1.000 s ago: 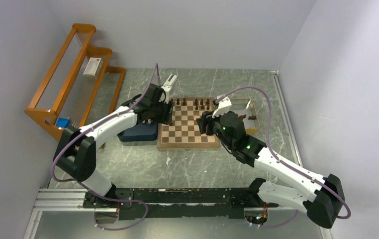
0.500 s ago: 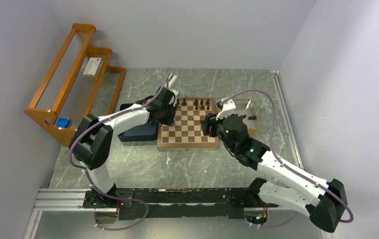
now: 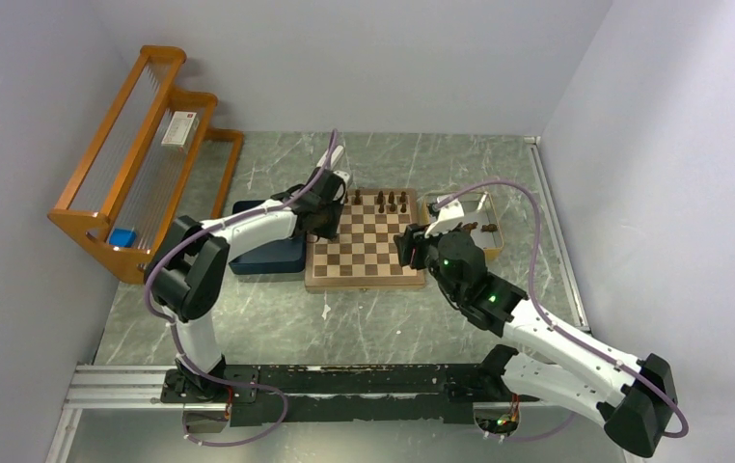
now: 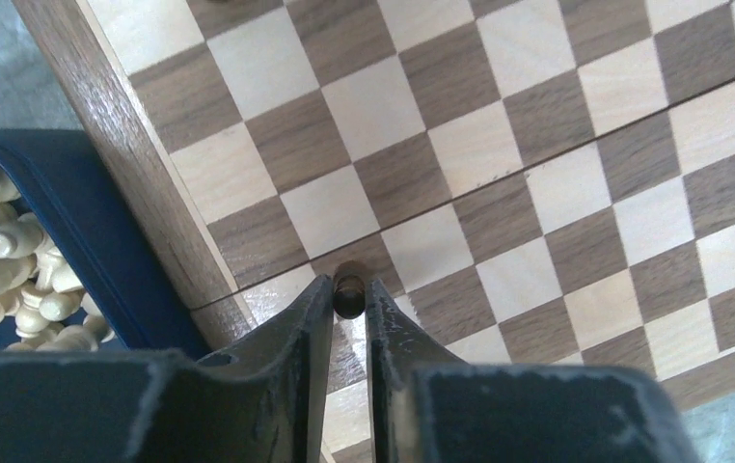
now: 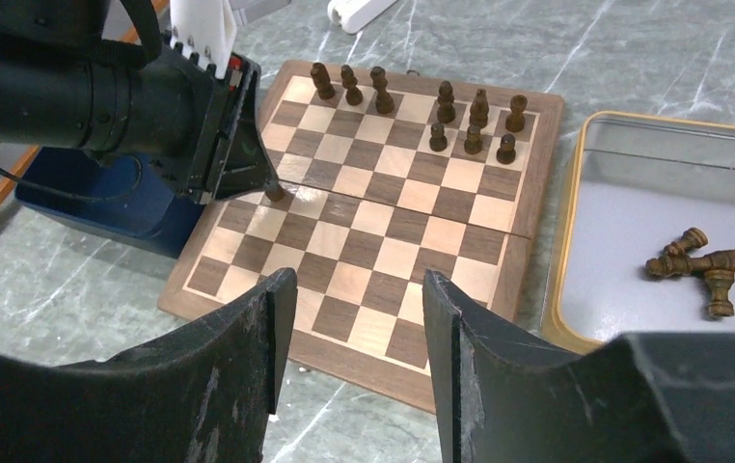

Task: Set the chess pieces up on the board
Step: Move the chess piece to the chessboard.

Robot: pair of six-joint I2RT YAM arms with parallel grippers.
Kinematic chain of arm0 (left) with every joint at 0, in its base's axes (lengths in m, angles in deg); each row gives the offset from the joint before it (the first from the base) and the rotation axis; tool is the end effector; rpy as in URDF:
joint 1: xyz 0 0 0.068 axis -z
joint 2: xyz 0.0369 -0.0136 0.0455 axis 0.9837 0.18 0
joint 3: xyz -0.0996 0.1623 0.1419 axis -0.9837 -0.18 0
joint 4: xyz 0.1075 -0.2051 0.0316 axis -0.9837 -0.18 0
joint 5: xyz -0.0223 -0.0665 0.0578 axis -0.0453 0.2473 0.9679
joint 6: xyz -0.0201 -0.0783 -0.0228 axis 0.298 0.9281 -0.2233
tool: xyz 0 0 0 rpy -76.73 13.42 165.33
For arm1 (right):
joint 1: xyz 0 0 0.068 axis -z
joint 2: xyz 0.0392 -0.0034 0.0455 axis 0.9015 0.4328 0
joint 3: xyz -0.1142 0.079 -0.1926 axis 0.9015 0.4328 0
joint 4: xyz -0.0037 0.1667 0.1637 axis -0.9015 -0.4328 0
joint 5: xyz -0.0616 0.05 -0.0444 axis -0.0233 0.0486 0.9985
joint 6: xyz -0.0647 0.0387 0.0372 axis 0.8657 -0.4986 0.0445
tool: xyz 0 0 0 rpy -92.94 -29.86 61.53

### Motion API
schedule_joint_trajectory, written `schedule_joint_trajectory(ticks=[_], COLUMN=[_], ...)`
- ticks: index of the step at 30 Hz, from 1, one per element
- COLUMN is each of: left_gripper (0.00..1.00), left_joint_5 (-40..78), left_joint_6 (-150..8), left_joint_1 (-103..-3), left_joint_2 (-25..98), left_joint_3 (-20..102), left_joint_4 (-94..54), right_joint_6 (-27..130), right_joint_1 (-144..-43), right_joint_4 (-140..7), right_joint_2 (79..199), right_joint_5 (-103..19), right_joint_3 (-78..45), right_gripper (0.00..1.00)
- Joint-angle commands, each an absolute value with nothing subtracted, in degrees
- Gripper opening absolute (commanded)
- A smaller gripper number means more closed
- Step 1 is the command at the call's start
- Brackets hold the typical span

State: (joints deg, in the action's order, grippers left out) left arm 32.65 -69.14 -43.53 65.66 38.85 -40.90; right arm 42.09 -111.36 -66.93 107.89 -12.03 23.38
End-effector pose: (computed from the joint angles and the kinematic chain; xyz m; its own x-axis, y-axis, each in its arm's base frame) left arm 0.3078 -0.2161 0.1444 -0.7579 0.2566 -0.5998 0.3712 0.9257 -0.0730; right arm 0.1802 0.1523 0.2565 -0.2900 0.0690 -0.9545 -0.3593 0.9166 0.1754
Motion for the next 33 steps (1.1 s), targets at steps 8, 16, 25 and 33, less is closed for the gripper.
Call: schedule_joint_trajectory(ticks=[8, 16, 25, 33], left_gripper=[0.16, 0.14, 0.15, 0.15], left_joint_5=[37.4, 42.6, 44.3, 45.5], left_joint_6=[-69.8, -71.2, -73.1, -73.8], left_joint_1=[-42.5, -42.6, -42.5, -42.6], left_joint_2=[68.8, 71.8, 76.1, 77.6], left_joint_3=[44.6, 50.0, 54.5, 55.3], left_joint_4=[-37.6, -37.1, -38.7, -38.7], right_joint_6=[41.1, 41.3, 41.1, 41.9], right_joint_1=[-111.4, -111.3, -111.4, -111.4], right_joint_4=[-63.8, -64.2, -65.4, -65.6], right_joint_2=[108.5, 108.7, 108.5, 108.6], right_joint_5=[-9.9, -10.5, -10.2, -9.2], right_joint_3=[25.9, 25.4, 25.1, 24.0], right_gripper=[0.55, 0.55, 0.55, 0.55])
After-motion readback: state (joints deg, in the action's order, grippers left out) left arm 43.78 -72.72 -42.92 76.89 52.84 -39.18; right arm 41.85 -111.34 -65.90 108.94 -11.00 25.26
